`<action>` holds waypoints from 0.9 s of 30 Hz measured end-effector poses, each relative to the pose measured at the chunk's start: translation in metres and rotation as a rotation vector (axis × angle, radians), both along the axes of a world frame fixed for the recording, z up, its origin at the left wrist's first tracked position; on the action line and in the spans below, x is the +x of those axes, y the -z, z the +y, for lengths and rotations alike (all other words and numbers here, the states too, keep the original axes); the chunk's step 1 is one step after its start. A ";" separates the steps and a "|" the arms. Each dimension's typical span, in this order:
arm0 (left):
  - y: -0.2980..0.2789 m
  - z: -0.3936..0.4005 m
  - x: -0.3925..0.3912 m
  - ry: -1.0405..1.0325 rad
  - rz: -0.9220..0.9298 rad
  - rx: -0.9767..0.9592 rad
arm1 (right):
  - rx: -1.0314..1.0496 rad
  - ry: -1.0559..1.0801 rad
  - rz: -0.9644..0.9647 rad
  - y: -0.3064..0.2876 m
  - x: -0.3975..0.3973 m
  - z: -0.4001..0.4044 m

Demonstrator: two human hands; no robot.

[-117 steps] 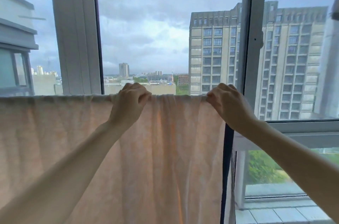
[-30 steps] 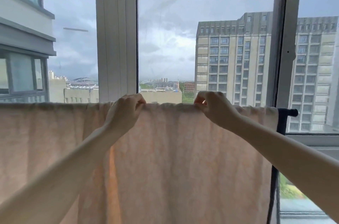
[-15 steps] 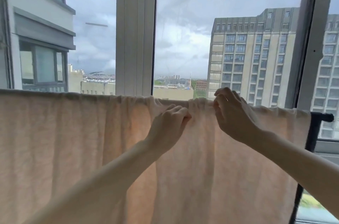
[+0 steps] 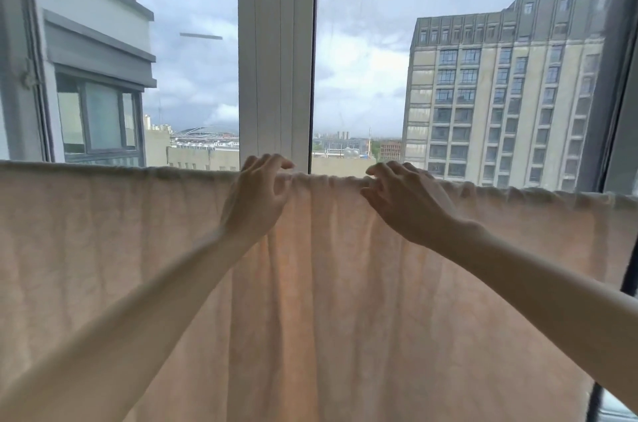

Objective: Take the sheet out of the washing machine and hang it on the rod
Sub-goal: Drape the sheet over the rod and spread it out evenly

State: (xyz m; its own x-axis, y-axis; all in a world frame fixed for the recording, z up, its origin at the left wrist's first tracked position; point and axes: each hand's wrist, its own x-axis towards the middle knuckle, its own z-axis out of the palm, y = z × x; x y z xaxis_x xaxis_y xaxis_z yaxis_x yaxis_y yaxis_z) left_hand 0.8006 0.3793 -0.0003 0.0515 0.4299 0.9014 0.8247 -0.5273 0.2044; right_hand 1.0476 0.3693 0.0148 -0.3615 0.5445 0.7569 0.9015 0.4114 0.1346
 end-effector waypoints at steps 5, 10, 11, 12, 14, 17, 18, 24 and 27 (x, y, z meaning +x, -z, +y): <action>-0.006 0.025 -0.075 -0.077 0.087 -0.159 | 0.031 0.049 0.024 0.004 -0.046 0.004; 0.005 0.037 -0.105 0.083 0.127 -0.030 | 0.125 0.092 0.062 0.014 -0.077 0.013; 0.006 0.037 -0.106 0.114 0.099 0.013 | 0.142 0.074 0.087 0.016 -0.078 0.015; 0.007 0.037 -0.107 0.144 0.074 0.045 | 0.153 0.049 0.117 0.018 -0.078 0.016; 0.012 0.038 -0.107 0.194 0.038 0.106 | 0.177 0.005 0.156 0.022 -0.075 0.016; 0.030 0.039 -0.105 0.228 0.046 0.261 | 0.267 -0.026 0.033 0.031 -0.074 0.013; 0.038 0.039 -0.105 0.238 0.061 0.319 | 0.297 -0.033 -0.039 0.038 -0.075 0.012; 0.087 0.046 -0.107 0.201 0.250 0.220 | 0.223 0.011 -0.269 0.088 -0.052 0.006; 0.092 0.046 -0.106 0.220 0.388 0.140 | 0.248 0.092 -0.272 0.087 -0.050 0.005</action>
State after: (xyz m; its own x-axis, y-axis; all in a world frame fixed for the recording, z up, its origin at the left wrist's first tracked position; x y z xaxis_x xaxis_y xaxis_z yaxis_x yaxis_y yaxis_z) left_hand 0.6949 0.4250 -0.0923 0.4723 0.2464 0.8463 0.6916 -0.6988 -0.1825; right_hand 0.9979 0.3745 -0.0724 -0.5258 0.3961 0.7528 0.8506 0.2553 0.4597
